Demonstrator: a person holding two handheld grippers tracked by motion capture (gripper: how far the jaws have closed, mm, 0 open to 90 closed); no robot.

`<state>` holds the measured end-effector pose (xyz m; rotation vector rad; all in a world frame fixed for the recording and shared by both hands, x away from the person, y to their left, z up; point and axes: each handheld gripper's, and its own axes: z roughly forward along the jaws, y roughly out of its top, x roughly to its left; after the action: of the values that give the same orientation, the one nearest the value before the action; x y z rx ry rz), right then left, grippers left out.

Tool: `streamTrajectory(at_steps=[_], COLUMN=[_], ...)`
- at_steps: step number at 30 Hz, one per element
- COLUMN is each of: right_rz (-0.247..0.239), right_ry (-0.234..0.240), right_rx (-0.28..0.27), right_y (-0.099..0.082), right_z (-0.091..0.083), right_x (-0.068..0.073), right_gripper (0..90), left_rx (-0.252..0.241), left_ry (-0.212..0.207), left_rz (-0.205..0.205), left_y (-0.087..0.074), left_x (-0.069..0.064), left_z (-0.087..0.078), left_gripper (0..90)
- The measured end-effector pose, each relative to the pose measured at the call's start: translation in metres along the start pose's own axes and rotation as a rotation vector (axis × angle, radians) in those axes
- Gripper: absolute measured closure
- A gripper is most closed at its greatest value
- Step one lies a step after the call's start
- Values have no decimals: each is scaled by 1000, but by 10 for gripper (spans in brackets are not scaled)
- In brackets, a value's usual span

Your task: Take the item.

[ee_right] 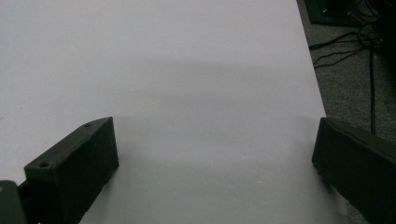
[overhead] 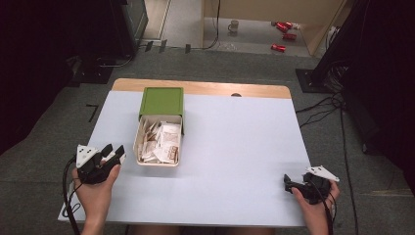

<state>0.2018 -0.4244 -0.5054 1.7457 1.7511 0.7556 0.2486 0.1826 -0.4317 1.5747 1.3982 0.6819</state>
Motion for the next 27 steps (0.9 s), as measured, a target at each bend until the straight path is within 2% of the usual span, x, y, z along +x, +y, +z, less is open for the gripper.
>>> streamTrajectory(at_steps=[13,21,27], right_rz=[0,0,0], right_ry=[0,0,1], right_rx=[1,1,1], right_y=[0,0,0], right_z=[0,0,0], right_x=[0,0,0], right_gripper=[0,0,0], left_rx=[-41,-31,-5], left_ry=[-84,-112,-133], left_rz=[10,20,49], left_y=[12,11,7], left_x=[-23,-30,-36], left_z=[-13,-11,-7], left_gripper=[567,584,658])
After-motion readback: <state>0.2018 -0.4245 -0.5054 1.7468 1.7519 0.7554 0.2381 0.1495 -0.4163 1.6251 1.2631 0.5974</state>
